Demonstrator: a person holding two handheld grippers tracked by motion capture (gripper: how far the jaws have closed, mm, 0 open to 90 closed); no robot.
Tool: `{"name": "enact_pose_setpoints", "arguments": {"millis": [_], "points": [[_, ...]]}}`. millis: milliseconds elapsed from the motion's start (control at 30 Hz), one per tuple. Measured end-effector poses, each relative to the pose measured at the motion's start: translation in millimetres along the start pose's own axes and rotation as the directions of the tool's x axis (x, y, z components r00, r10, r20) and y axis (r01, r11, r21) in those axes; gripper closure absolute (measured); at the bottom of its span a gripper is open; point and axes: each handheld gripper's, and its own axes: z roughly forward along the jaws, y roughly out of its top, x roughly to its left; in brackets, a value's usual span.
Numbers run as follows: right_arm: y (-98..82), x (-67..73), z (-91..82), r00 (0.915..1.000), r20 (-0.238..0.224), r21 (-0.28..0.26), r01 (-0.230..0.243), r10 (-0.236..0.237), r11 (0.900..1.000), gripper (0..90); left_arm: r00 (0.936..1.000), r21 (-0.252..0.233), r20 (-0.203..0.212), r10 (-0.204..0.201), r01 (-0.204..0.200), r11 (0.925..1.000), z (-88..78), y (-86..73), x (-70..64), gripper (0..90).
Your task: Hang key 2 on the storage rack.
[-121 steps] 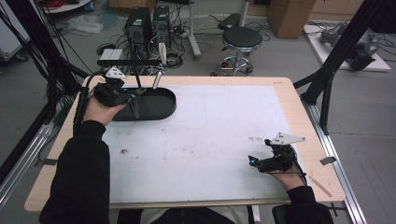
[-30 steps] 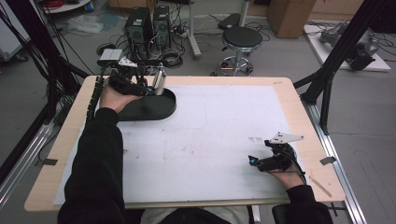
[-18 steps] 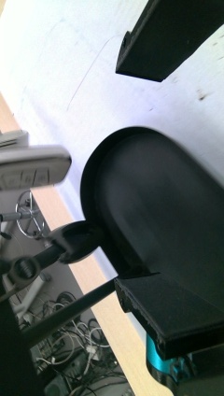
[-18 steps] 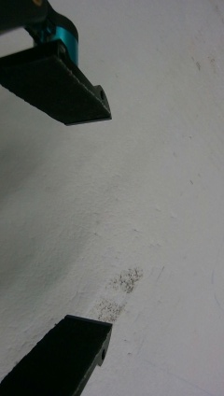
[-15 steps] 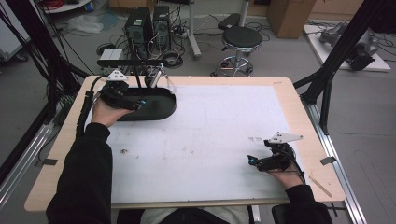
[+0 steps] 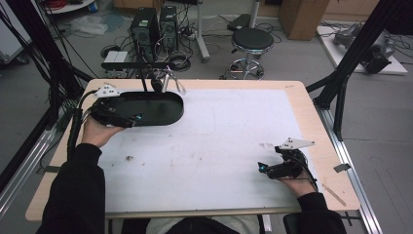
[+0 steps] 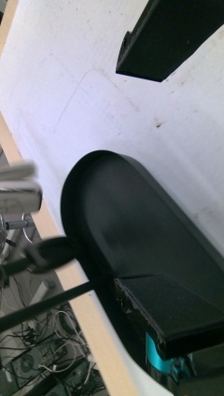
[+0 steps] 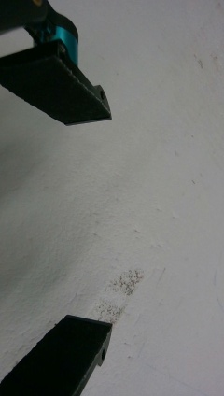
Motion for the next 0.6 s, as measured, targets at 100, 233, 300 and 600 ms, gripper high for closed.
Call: {"name": "enact_pose_setpoints", "arguments": {"millis": [100,233,300,600], "points": [[0.2,0.7,0.5,1.0000,-0.001,0.000,-0.001,0.001,1.000,0.8,0.9996,-0.010,0.004,-0.026,0.026,0.9996,-7.2,-12.2,1.0,1.7],[0.3,0.5,1.3,1.0000,-0.001,0.003,0.003,-0.003,1.000,0.8,0.9993,-0.029,-0.004,-0.038,0.037,0.9989,-15.2,-23.1,-1.8,1.8],[0.2,1.0,1.2,1.0000,-0.002,0.005,0.002,-0.002,1.000,0.8,0.9990,-0.036,-0.008,-0.044,0.044,0.9984,-19.4,-29.2,-4.3,1.8],[0.3,1.7,2.4,1.0000,-0.004,0.008,0.003,-0.003,1.000,0.8,0.9984,-0.015,-0.006,-0.056,0.056,0.9983,-33.0,-62.8,-12.5,1.7]]}}
